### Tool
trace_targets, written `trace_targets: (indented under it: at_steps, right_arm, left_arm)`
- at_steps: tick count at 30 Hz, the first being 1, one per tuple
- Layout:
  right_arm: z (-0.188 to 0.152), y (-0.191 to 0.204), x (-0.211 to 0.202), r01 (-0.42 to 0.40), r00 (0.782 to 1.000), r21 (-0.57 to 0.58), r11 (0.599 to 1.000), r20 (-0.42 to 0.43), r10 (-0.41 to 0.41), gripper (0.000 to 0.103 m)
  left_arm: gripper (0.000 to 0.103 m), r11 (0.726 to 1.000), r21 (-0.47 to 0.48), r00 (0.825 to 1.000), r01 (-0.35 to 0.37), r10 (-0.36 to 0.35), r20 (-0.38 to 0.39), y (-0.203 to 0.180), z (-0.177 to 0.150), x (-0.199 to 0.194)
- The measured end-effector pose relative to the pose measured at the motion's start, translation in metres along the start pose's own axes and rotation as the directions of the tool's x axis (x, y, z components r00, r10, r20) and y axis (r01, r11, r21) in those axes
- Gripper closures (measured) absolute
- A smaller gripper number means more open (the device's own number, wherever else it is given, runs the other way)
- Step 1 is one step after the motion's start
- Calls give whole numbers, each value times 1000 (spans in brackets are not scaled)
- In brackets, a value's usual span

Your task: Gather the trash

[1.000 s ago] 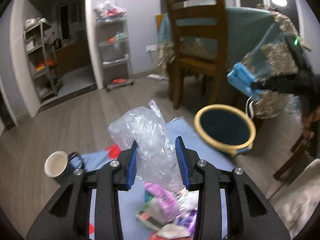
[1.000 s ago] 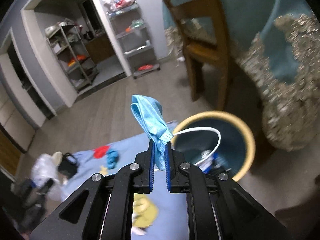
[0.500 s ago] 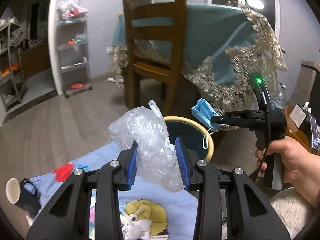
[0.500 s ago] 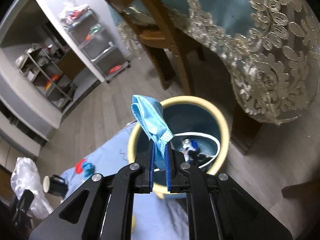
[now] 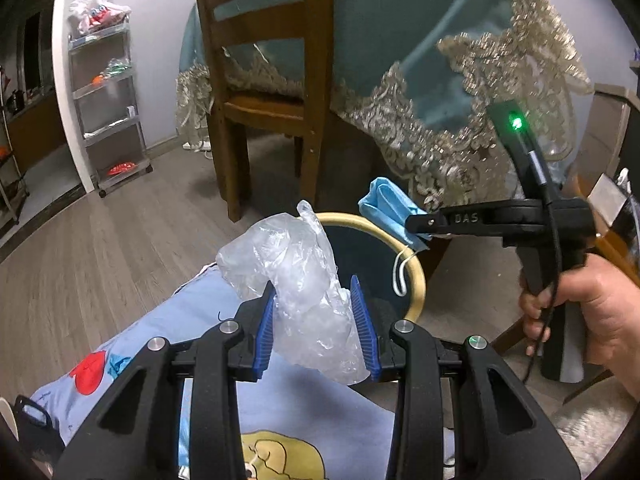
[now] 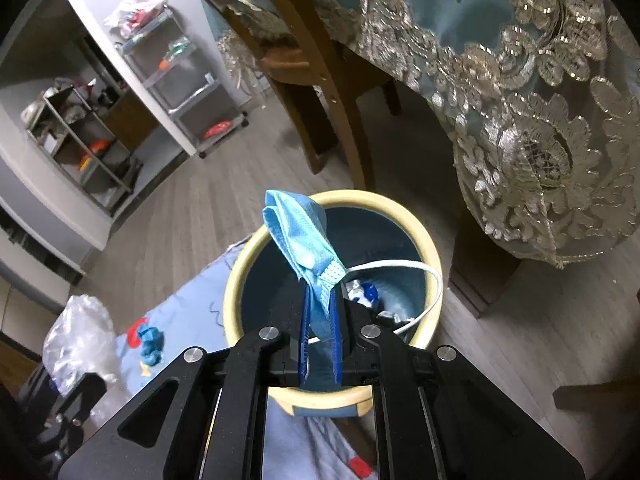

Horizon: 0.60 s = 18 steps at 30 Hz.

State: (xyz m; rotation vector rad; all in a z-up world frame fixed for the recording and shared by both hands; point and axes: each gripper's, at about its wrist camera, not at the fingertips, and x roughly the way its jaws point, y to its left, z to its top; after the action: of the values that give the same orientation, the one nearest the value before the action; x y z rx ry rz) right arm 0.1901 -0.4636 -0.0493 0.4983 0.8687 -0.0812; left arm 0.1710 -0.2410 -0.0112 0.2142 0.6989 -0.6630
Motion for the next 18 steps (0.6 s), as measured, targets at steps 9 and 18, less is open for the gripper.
trace_targets:
  at_steps: [9,18]
  right_arm:
    - [2,4,12,-21,1000,27,999,-17,22,92]
    - [9,9,7,-87,996,41,995,37,85,65]
  left_arm:
    - [67,1000,-20,999,22,-23,-47,2,2,53]
    - [33,998,-16,998,-60,60,14,11,24,61]
